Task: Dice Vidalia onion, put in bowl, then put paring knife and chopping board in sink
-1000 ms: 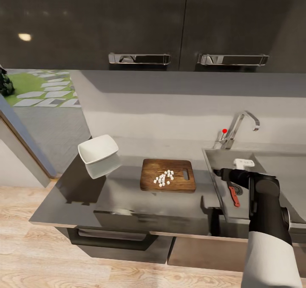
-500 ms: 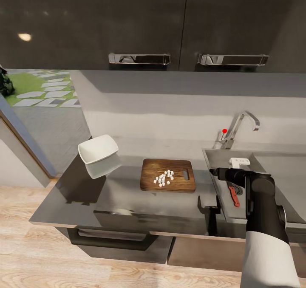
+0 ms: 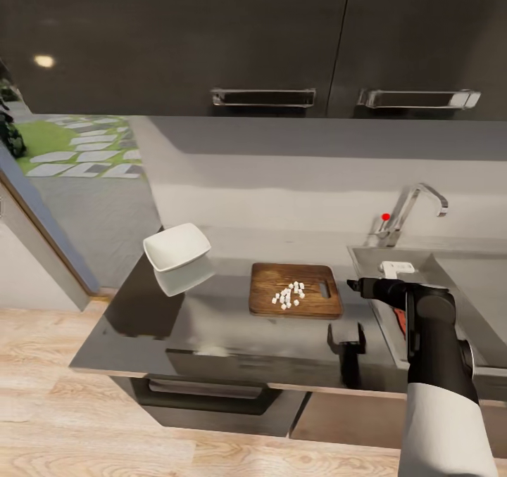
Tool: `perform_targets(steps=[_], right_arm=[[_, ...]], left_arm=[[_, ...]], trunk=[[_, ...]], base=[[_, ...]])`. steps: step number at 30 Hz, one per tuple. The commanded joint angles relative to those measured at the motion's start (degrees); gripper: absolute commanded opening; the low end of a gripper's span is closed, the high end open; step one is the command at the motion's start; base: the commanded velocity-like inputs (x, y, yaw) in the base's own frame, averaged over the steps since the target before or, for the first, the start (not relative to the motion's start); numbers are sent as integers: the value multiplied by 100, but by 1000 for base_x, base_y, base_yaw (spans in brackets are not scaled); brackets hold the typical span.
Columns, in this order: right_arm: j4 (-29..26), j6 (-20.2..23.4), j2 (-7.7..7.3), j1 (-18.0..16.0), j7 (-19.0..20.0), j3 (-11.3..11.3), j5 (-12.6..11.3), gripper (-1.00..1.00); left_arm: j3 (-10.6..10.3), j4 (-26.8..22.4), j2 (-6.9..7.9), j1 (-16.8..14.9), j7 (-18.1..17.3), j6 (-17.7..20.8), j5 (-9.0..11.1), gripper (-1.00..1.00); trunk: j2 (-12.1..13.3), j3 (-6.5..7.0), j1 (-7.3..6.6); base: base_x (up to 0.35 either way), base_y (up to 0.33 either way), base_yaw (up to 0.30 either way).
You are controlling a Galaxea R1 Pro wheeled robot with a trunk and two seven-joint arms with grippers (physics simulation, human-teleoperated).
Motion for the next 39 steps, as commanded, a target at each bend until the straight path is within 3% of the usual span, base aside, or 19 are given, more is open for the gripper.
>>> perform_targets(steps=[1, 39], right_arm=[[-8, 12, 7, -7, 60, -14, 59, 100], [-8, 20, 3, -7, 60, -16, 59, 100]], left_arm=[[-31, -4, 8, -1, 26, -15, 51, 100], [-129, 178, -145, -1, 26, 20, 43, 100]], trunk=[[-11, -10, 4], [-11, -10, 4]], base=[[0, 176, 0], [28, 20, 0]])
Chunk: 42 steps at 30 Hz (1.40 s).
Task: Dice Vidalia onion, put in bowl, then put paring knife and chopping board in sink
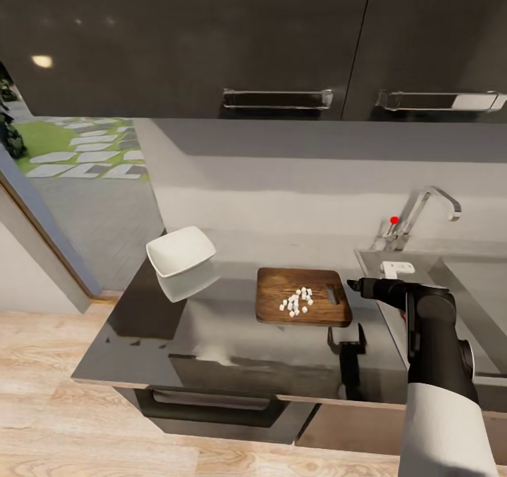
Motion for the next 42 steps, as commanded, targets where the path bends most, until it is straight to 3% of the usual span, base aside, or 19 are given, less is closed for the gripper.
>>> perform_targets(steps=[1, 42], right_arm=[[-7, 11, 6, -7, 59, -15, 59, 100], [-7, 11, 6, -7, 59, -19, 59, 100]], left_arm=[[-38, 13, 6, 0, 26, -14, 52, 100], [-64, 208, -46, 0, 17, -14, 51, 100]], trunk=[[-11, -11, 4], [-11, -358, 4]], base=[[18, 7, 0], [33, 8, 0]])
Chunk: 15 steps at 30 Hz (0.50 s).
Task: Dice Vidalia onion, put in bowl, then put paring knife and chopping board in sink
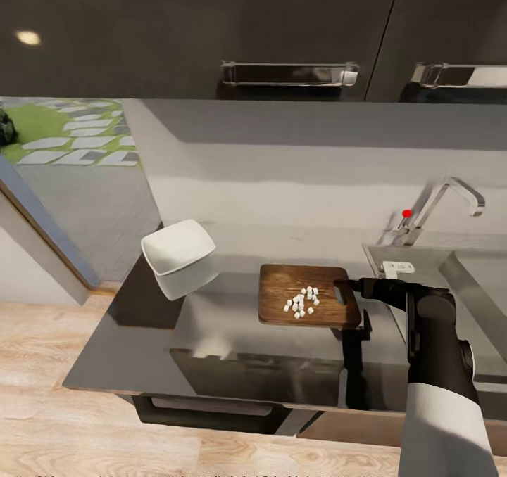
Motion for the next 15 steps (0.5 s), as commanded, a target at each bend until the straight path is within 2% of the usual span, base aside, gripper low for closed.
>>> perform_targets(steps=[1, 15], right_arm=[[-7, 11, 6, -7, 59, -13, 59, 100], [-7, 11, 6, -7, 59, -13, 59, 100]], left_arm=[[-32, -3, 0, 0, 25, -14, 55, 100], [-32, 8, -29, 0, 25, -14, 46, 100]], trunk=[[-11, -19, 3], [-11, -146, 3]], base=[[9, 0, 0], [1, 0, 0]])
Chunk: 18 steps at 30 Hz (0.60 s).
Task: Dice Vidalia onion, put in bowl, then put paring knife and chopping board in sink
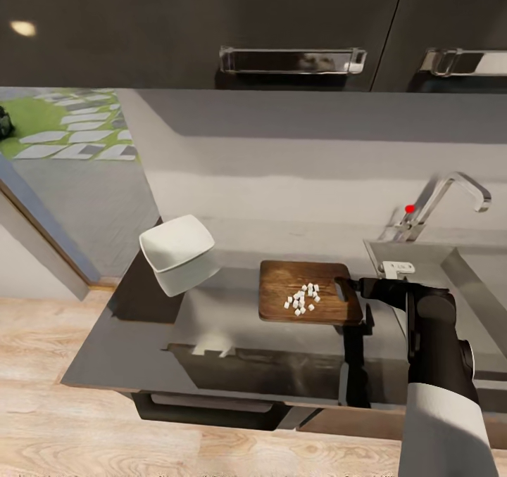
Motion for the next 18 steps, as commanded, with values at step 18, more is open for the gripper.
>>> perform_targets(steps=[18], right_arm=[[-7, 11, 6, -7, 59, -10, 59, 100]], left_arm=[[-32, 67, 5, 0, 25, -13, 47, 100]], trunk=[[-11, -173, 3]], base=[[0, 0, 0]])
